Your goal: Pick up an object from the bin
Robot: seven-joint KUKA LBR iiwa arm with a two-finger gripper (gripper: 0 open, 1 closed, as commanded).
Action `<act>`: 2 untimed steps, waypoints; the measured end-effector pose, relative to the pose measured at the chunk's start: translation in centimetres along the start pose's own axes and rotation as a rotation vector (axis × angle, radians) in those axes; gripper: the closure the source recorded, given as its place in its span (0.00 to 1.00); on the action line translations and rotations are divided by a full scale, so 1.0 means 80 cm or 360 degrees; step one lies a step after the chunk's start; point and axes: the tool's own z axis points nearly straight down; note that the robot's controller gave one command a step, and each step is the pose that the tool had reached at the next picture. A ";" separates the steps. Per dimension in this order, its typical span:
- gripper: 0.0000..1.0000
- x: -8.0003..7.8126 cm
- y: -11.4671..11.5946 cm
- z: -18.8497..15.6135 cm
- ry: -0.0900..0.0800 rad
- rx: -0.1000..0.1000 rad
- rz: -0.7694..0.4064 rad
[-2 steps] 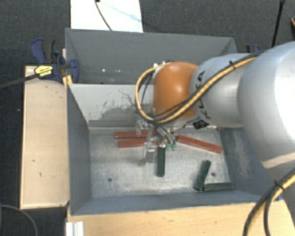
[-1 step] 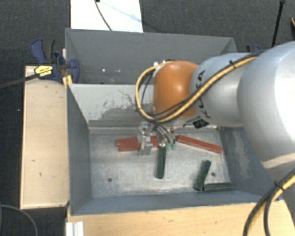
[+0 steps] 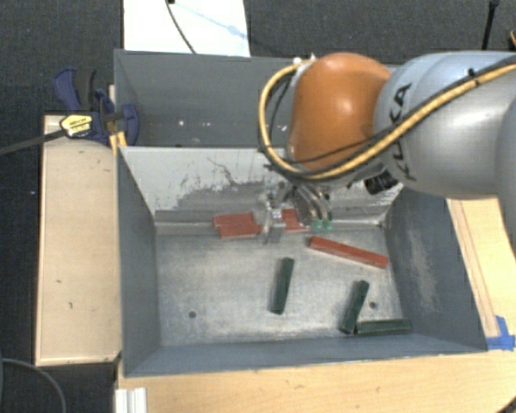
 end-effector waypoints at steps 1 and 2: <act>1.00 0.005 0.005 -0.083 -0.0001 0.0000 0.0075; 1.00 0.041 0.040 -0.008 0.0019 -0.0001 -0.0585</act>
Offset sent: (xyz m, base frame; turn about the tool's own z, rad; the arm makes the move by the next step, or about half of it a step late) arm -0.0071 0.0029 0.0611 0.0478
